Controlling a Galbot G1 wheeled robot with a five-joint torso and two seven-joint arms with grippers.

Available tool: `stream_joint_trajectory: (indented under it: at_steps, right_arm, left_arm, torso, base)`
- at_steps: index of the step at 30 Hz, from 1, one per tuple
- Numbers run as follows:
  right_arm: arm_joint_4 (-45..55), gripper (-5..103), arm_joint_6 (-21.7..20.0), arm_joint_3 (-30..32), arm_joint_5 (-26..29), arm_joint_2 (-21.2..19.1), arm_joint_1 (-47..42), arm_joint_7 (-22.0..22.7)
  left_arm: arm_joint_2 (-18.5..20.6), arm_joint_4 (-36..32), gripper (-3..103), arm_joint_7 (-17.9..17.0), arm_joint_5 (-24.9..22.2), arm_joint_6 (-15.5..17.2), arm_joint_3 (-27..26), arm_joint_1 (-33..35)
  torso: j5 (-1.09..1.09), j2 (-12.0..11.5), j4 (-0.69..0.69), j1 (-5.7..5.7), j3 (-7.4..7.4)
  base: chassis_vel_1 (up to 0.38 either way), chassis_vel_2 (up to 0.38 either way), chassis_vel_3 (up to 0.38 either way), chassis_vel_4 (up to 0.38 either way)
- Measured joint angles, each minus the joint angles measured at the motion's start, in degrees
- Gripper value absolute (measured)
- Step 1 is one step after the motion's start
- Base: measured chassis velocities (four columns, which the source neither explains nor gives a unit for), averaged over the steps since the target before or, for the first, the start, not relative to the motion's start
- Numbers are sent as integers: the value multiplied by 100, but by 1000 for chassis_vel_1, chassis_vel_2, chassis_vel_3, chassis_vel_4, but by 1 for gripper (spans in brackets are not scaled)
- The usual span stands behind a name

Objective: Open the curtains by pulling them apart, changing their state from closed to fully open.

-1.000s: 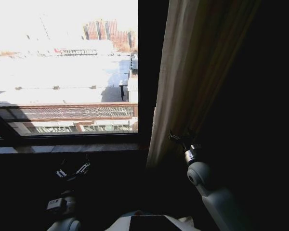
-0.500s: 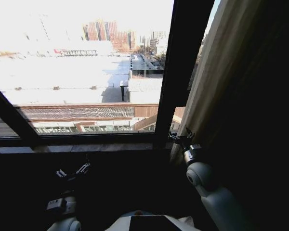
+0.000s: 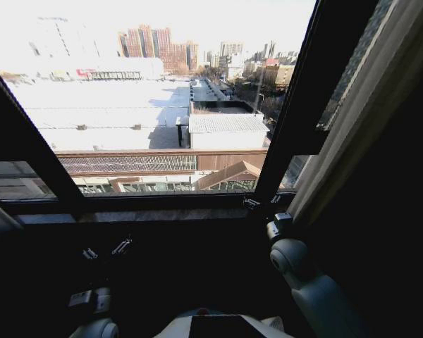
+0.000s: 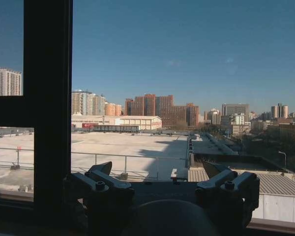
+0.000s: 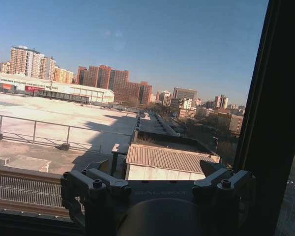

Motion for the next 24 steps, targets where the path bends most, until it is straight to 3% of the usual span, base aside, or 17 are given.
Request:
stream_joint_trajectory:
  at_steps: [24]
  right_arm:
    - [-1, 100, 15, -40, -77, 55, -29, -9]
  left_arm:
    - [-12, -17, 100, 8, 4, -19, -11, 65]
  torso:
    - [0, 0, 0, 0, 0]
  base:
    - [358, 352, -352, -356]
